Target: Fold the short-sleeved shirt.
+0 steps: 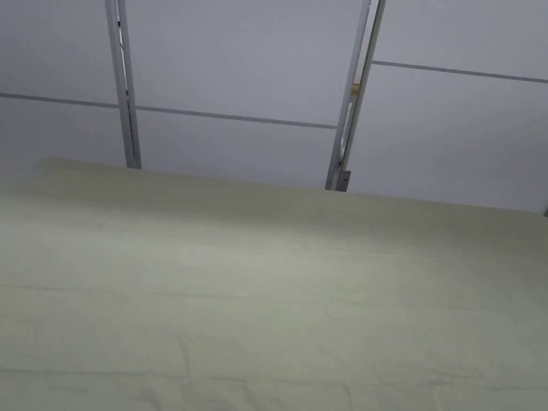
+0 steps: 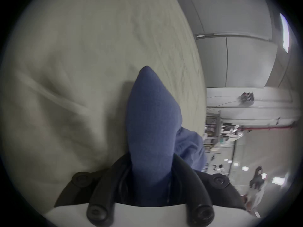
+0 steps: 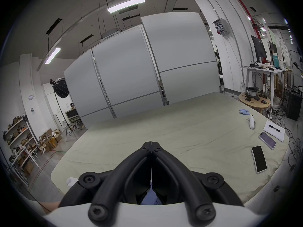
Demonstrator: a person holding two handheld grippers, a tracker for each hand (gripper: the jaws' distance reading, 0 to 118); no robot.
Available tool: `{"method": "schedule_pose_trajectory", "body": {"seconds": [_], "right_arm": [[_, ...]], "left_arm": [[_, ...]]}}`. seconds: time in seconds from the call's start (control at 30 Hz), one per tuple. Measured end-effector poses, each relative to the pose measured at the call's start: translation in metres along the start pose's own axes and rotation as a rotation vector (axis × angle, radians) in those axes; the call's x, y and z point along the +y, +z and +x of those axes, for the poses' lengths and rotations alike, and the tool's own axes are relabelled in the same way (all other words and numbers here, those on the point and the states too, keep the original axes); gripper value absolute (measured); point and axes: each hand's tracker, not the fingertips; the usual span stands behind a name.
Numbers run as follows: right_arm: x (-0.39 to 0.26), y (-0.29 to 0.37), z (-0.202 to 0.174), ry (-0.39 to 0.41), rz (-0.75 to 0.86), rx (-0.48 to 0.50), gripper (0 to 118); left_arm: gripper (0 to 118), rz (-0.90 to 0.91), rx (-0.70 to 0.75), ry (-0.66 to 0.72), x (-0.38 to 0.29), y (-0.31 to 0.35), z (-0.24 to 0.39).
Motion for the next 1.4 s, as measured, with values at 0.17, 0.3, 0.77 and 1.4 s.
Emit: {"method": "schedule_pose_trajectory", "body": {"seconds": [0.17, 0.3, 0.77, 1.4], "right_arm": [[0.000, 0.009, 0.010, -0.022, 0.020, -0.008, 2], [0.000, 0.012, 0.014, -0.041, 0.030, -0.008, 2], [-0.007, 0.023, 0.030, -0.078, 0.063, 0.001, 2], [-0.025, 0.018, 0.046, -0.155, 0.033, -0.012, 2]], "left_arm": [[13, 0.077, 0.133, -0.048, 0.010, 0.049, -0.003], [13, 0.171, 0.392, -0.149, 0.017, 0.092, 0.005], [24, 0.073, 0.295, -0.642, -0.068, -0.045, 0.178], [11, 0.056, 0.321, -0.887, -0.123, -0.112, 0.175]]}}
